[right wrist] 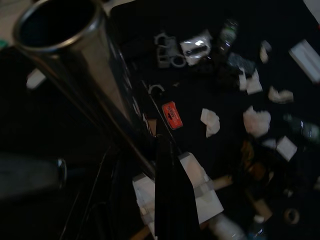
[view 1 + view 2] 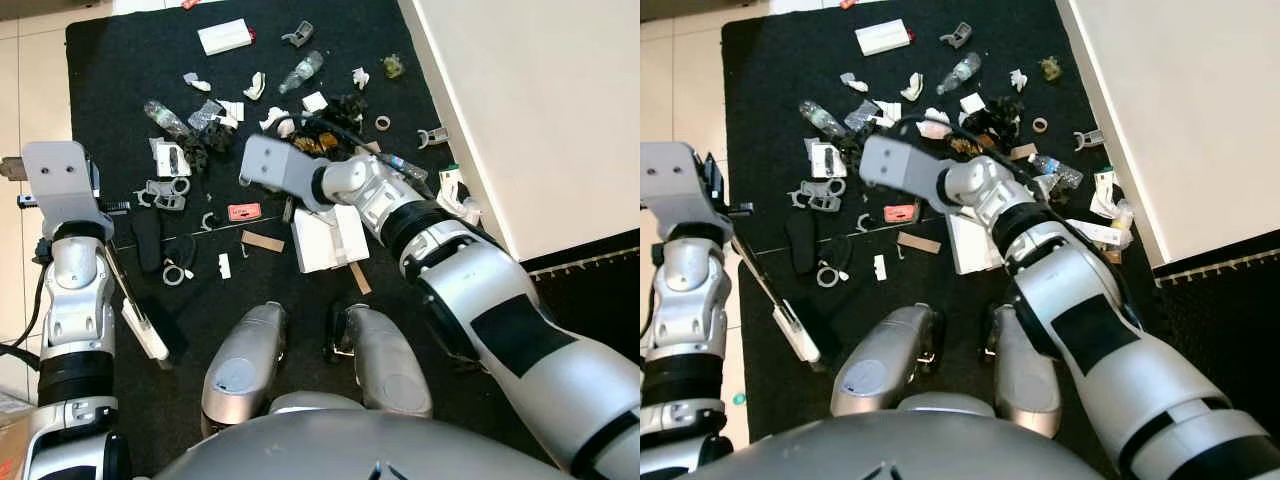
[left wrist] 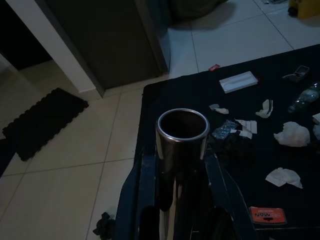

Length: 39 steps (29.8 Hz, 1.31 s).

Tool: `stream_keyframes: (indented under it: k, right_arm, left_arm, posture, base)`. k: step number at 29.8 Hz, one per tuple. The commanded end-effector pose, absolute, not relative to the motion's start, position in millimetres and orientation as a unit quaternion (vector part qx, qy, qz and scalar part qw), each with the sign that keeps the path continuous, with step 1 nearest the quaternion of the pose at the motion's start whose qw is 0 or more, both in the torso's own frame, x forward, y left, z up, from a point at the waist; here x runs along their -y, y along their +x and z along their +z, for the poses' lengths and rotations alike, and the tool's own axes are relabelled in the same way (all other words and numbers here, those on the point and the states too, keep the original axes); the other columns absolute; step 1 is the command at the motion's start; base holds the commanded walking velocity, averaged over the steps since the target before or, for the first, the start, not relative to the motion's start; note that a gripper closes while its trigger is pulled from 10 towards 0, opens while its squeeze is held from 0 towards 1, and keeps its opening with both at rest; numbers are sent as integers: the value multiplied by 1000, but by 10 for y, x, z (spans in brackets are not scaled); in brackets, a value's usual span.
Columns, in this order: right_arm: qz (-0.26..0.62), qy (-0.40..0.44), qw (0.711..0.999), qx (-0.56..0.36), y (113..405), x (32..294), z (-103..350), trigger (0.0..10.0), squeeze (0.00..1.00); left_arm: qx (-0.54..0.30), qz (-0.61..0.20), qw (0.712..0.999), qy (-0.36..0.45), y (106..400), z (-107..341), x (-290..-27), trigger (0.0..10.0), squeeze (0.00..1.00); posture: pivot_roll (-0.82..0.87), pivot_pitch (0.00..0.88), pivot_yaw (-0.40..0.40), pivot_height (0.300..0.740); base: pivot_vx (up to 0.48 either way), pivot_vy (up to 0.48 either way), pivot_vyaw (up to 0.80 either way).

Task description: Sweep floor

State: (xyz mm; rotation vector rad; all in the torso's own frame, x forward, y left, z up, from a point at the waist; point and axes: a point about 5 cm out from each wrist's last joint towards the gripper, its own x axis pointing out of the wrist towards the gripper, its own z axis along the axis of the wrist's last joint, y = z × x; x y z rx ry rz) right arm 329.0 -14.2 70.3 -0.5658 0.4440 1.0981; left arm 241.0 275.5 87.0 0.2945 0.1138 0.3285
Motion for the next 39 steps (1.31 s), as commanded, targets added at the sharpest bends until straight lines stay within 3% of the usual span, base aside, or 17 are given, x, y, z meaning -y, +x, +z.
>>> stream_keyframes:
  k: [1, 3, 11, 17, 25, 28, 31, 32, 33, 36, 37, 39]
  right_arm:
    - [532, -179, 781, -273, 3048, 56, 445, 10000, 0]
    - [569, -159, 756, -282, 2964, 5, 418, 10000, 0]
    - [628, -135, 698, -316, 2903, 62, 420, 10000, 0]
    - [634, -105, 695, -322, 2997, 164, 523, 10000, 0]
    - [601, -183, 709, -320, 3132, 317, 567, 10000, 0]
    - [546, -186, 760, -299, 3209, 265, 598, 10000, 0]
    - [529, -185, 775, -294, 3236, 258, 613, 10000, 0]
    - [493, -173, 806, -278, 3319, 267, 684, 10000, 0]
    - [493, -173, 806, -278, 3319, 267, 684, 10000, 0]
    - [444, -134, 852, -243, 3494, 329, 884, 10000, 0]
    - [444, -134, 852, -243, 3494, 329, 884, 10000, 0]
    - [418, -98, 878, -213, 3612, 387, 1048, 10000, 0]
  left_arm:
    - [-60, 169, 972, 153, 2382, 836, -2746, 10000, 0]
    - [-62, 169, 972, 154, 2381, 832, -2751, 10000, 0]
    - [-62, 163, 973, 153, 2423, 821, -2717, 10000, 0]
    - [-62, 164, 973, 153, 2419, 819, -2715, 10000, 0]
    - [-64, 168, 972, 152, 2398, 804, -2721, 10000, 0]
    - [-63, 169, 972, 149, 2401, 795, -2703, 10000, 0]
    - [-63, 169, 972, 149, 2400, 794, -2701, 10000, 0]
    - [-63, 171, 972, 149, 2386, 794, -2709, 10000, 0]
    - [-63, 171, 972, 149, 2386, 794, -2709, 10000, 0]
    - [-65, 175, 971, 151, 2362, 794, -2731, 10000, 0]
    - [-65, 175, 971, 151, 2362, 794, -2731, 10000, 0]
    - [-65, 175, 971, 151, 2357, 790, -2735, 10000, 0]
  posture:
    - [202, 136, -35, 740]
    - [196, 139, -31, 740]
    - [178, 141, -30, 740]
    - [183, 143, -32, 740]
    - [179, 145, -43, 740]
    - [182, 146, -45, 740]
    - [184, 146, -46, 740]
    - [189, 148, -46, 740]
    - [189, 148, -46, 740]
    - [191, 148, -47, 740]
    - [191, 148, -47, 740]
    - [191, 148, -47, 740]
  base:
    - [0, 0, 0]
    - [0, 0, 0]
    - [0, 0, 0]
    - [0, 0, 0]
    - [0, 0, 0]
    - [0, 0, 0]
    - [0, 0, 0]
    - [0, 0, 0]
    - [0, 0, 0]
    - [0, 0, 0]
    - [0, 0, 0]
    - [0, 0, 0]
